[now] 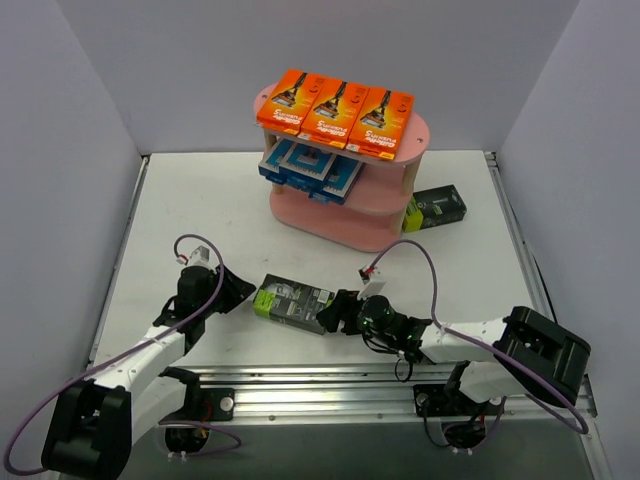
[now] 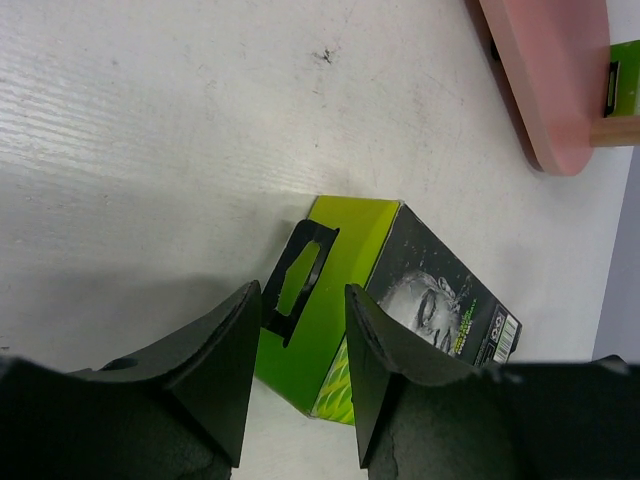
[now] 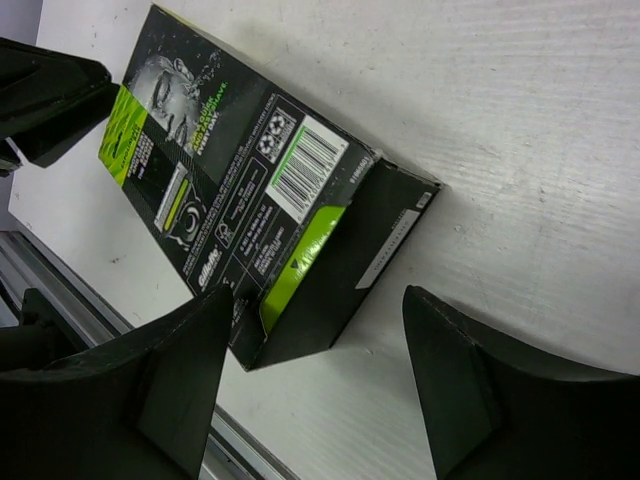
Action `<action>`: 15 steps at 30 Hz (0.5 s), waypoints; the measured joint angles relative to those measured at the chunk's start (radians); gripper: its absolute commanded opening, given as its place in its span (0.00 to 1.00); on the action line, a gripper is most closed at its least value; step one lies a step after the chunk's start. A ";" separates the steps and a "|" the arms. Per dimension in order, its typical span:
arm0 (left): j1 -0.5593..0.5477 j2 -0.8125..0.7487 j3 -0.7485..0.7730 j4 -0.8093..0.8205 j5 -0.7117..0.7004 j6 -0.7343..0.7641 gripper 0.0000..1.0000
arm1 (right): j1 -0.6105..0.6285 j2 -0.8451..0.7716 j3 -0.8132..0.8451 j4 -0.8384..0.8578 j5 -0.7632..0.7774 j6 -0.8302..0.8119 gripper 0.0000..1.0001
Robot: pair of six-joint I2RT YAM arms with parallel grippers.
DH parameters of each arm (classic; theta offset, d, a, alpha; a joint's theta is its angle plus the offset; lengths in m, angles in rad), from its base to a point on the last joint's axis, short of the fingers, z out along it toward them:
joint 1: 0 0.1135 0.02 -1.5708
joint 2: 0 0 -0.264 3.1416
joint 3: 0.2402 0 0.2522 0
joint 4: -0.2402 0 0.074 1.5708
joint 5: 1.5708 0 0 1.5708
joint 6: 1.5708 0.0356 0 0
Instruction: Place and organize the shaving razors onto the shelf
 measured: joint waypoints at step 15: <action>0.012 0.095 -0.061 0.195 0.088 -0.034 0.47 | -0.087 0.142 0.079 0.101 -0.098 -0.004 0.64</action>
